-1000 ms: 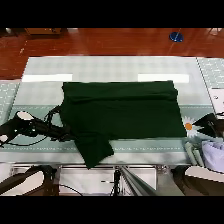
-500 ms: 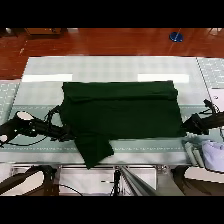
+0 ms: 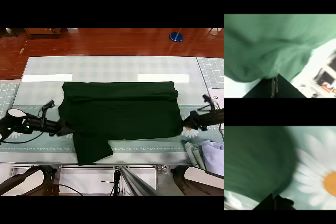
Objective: Fold the shirts.
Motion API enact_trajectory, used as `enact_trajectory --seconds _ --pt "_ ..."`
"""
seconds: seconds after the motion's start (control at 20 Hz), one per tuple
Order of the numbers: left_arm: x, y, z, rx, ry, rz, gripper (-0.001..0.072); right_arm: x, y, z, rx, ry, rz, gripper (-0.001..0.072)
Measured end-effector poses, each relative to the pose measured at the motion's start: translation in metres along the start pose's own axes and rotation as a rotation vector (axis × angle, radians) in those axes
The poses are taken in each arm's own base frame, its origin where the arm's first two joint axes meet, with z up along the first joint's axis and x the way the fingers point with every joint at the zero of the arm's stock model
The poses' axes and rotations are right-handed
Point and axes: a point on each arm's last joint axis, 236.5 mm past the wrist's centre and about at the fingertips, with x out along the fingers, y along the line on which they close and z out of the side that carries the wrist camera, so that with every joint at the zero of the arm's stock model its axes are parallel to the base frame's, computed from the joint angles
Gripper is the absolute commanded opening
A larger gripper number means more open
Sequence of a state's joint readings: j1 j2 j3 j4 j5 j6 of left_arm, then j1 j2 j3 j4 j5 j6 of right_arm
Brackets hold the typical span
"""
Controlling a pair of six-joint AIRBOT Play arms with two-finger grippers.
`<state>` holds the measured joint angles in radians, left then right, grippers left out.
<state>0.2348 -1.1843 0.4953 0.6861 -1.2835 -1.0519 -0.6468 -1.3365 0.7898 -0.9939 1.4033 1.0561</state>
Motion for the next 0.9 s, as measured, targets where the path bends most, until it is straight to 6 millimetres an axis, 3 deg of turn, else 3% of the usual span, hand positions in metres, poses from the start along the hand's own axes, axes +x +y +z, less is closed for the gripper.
enact_trajectory --seconds 0.2,0.45,0.65,0.9 --pt "-0.029 -0.049 0.034 0.101 -0.114 -0.090 0.0017 -0.028 0.050 0.027 -0.069 -0.199 0.107 0.0026" --pt "-0.062 -0.083 0.073 0.202 -0.243 -0.099 0.0017 -0.055 0.087 0.057 -0.097 -0.379 0.195 0.0026" --pt "-0.081 -0.091 0.108 0.223 -0.352 -0.071 0.0017 -0.071 0.106 0.085 -0.133 -0.491 0.186 0.0026" --pt "-0.091 -0.085 0.157 0.208 -0.418 -0.047 0.0017 -0.073 0.128 0.133 -0.186 -0.598 0.133 0.0026"
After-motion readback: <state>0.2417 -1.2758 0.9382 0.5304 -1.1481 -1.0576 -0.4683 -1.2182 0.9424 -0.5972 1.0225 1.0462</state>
